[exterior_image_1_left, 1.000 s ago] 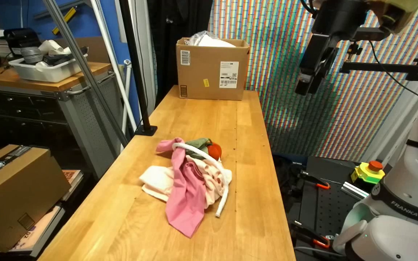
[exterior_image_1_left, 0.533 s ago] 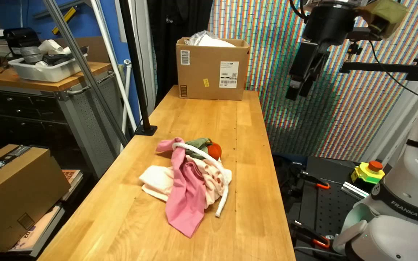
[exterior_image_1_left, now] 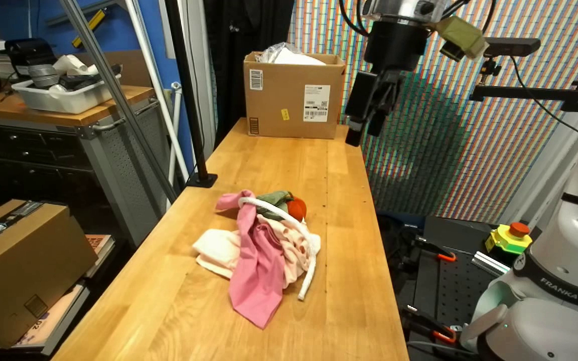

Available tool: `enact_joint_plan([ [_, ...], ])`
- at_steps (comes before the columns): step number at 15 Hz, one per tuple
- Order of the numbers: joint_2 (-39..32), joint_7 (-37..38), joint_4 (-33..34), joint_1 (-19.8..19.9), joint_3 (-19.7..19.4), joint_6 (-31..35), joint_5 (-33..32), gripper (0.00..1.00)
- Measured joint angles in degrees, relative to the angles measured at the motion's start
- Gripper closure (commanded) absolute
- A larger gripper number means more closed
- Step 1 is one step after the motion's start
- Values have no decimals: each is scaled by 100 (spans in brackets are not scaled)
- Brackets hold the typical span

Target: Spread the objects across on the table

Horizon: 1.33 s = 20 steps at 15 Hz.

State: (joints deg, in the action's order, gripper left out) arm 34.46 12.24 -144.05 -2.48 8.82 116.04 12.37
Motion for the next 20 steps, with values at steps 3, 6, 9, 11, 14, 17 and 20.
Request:
enact_joint_plan([
  [3, -690, 2, 516, -48, 76, -140, -87, 0],
  [6, -1327, 3, 1035, -126, 147, -234, -164, 0],
  [9, -1899, 17, 1510, -221, 221, -262, -267, 0],
  [11, -2242, 44, 1775, -294, 264, -264, -326, 0],
  [14, -2729, 68, 2123, -406, 294, -265, -464, 0],
  [17, -3143, 74, 2394, -456, 293, -266, -605, 0],
  [20, -3488, 87, 2560, -456, 241, -289, -813, 0],
])
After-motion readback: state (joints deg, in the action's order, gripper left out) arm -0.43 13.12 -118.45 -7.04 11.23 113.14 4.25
